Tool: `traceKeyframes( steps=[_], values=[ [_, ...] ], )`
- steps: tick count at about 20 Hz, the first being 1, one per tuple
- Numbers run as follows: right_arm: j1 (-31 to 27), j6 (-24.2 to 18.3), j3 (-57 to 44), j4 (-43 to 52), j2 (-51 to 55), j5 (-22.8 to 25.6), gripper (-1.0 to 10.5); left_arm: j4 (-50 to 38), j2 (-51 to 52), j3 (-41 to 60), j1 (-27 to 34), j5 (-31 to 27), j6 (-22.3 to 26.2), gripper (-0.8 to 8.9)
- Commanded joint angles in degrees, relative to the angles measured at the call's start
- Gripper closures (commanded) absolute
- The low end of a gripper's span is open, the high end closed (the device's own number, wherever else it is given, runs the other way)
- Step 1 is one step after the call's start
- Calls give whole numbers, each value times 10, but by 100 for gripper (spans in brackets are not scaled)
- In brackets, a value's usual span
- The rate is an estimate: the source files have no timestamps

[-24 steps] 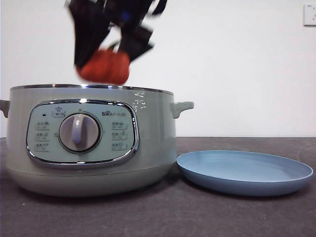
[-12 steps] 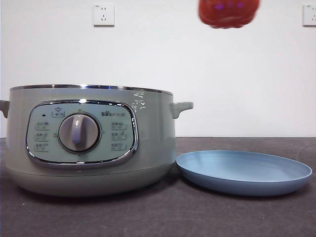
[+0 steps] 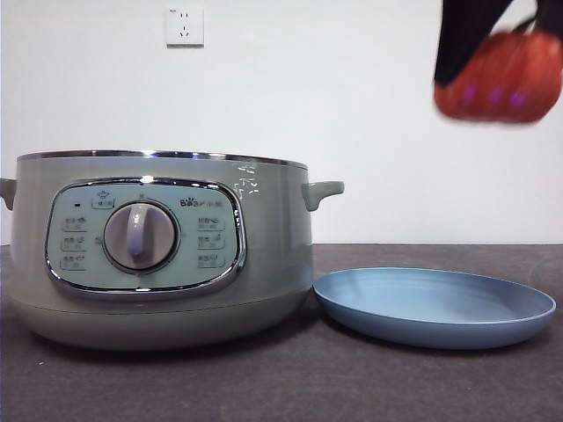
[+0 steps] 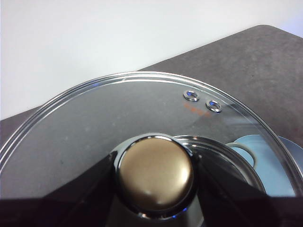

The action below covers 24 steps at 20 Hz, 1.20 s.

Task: Take the pumpkin out from the steamer,put the pumpkin in the blue plate,close the lid

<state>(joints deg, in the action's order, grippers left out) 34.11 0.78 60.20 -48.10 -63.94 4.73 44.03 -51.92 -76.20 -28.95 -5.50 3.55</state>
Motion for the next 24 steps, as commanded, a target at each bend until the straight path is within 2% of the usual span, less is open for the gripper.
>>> traceKeyframes(
  steps=[1,9,14,16,18,21,22,24],
  values=[
    [-2,13,-47,66,-12,1,963,-35,3,-11,0,-2,-5,822],
    [-33,7,-64,186,-176,-2,963,-35,2,-11,0,0,-5,822],
    [-69,7,-64,213,-269,-3,962,-35,2,-11,0,0,-5,822],
    [-81,7,-64,212,-287,-6,892,-35,2,-11,0,0,-5,822],
    [-91,9,-64,212,-289,-35,769,-35,2,-11,0,0,-5,822],
    [-94,19,-64,211,-289,-44,418,-35,2,-11,0,0,-5,822],
    [-94,20,-64,211,-289,-44,363,-35,2,-11,0,0,-5,822],
    [-94,21,-64,211,-289,-44,349,-35,-1,-11,0,0,-5,822]
  ],
)
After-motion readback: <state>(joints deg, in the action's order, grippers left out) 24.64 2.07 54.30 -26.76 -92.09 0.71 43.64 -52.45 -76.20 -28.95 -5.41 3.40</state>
